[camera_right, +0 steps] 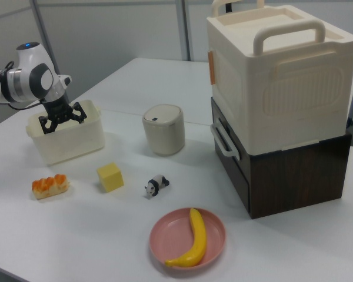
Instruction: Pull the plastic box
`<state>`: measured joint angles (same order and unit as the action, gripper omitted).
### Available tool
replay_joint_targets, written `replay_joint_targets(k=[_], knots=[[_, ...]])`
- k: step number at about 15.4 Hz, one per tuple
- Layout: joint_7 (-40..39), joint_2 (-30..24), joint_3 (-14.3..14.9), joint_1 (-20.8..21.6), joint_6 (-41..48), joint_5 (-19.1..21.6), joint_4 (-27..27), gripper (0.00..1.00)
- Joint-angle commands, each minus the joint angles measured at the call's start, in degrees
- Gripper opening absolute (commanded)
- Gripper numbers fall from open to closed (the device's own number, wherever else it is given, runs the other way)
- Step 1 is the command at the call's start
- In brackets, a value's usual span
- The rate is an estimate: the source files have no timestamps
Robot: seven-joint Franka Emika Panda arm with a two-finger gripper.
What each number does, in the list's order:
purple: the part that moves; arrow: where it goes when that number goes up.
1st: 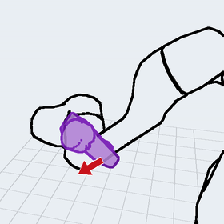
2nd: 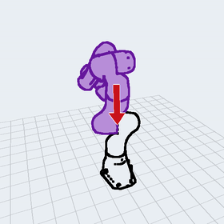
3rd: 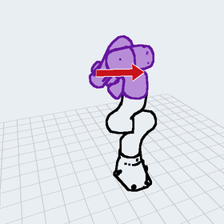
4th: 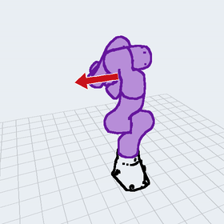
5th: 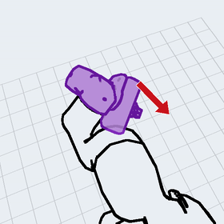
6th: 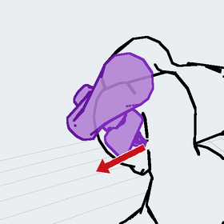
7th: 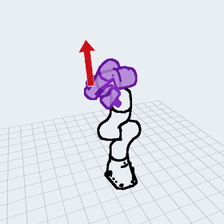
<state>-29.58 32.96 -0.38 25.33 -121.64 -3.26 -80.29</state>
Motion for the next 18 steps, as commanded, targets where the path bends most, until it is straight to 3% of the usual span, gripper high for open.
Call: replay_joint_targets(k=[1,9,15,18], knots=[[-6.45,-0.79,1.08,-0.11,6.75,-0.61,-0.39,1.0],[-6.9,-3.86,1.35,-3.27,18.7,-0.08,-0.39,1.0],[-6.11,-5.09,1.35,-5.2,19.25,0.27,-0.22,1.0],[-1.21,-8.95,1.09,-7.31,19.07,3.95,0.05,1.0]])
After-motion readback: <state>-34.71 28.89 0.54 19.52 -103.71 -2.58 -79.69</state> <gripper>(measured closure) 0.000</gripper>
